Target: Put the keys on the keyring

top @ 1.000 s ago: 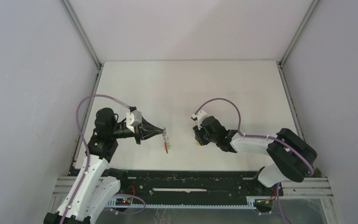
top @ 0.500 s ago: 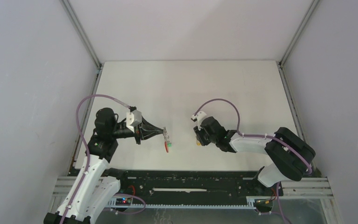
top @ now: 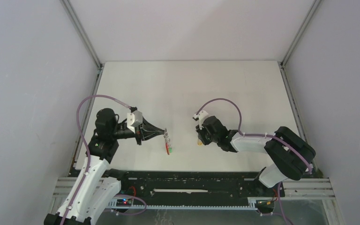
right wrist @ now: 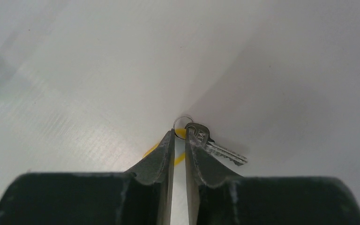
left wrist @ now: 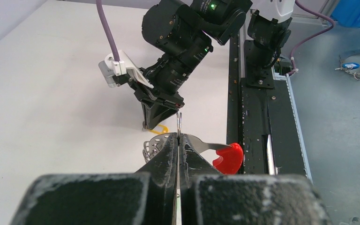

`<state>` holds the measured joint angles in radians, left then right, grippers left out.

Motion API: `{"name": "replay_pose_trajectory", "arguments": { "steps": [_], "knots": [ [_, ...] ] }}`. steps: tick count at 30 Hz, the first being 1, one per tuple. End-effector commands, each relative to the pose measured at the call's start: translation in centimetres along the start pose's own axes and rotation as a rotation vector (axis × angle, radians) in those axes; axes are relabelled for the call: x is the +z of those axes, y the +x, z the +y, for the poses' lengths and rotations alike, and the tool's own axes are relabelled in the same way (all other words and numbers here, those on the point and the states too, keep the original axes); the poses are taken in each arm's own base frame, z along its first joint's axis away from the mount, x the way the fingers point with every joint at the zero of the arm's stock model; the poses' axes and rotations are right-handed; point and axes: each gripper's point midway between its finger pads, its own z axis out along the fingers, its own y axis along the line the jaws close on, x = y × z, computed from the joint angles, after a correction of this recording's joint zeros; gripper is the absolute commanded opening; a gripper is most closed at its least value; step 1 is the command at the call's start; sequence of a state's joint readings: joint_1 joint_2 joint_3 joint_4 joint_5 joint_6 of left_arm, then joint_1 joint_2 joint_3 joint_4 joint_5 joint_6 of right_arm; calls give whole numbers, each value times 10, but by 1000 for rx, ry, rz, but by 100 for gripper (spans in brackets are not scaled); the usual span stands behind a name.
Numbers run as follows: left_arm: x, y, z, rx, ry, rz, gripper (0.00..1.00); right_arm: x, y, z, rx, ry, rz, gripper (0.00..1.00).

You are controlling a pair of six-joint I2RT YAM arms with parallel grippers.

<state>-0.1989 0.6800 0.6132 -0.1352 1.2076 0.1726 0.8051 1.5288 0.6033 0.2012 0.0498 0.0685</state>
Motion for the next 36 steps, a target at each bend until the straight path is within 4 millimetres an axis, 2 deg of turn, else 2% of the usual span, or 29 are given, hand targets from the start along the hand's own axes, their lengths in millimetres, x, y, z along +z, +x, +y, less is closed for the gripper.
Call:
{"name": "replay_pose_trajectory", "arguments": {
  "steps": [1,8,20,23,24,28,29,36],
  "knots": [
    [0,-18,-2,57,7,-30,0,3,-22,-3,21,-9,-55,18],
    [0,-19,-2,55,6,-31,0,0,-32,-1,62,-52,-84,0],
    [0,-14,-3,38,8,-26,0,-17,-53,9,83,-141,-159,0],
    [0,-13,-3,36,9,-26,0,-19,-52,3,99,-106,-161,0],
    [0,-13,-3,34,10,-25,0,-18,-50,-2,111,-76,-155,2],
    [0,-13,-3,37,12,-26,0,-12,-37,-14,134,21,-117,37],
    [0,-13,-3,38,12,-26,0,-10,-34,-16,131,42,-112,42],
    [0,-14,-3,40,11,-27,0,3,-28,-14,125,121,-64,46]
  ]
}}
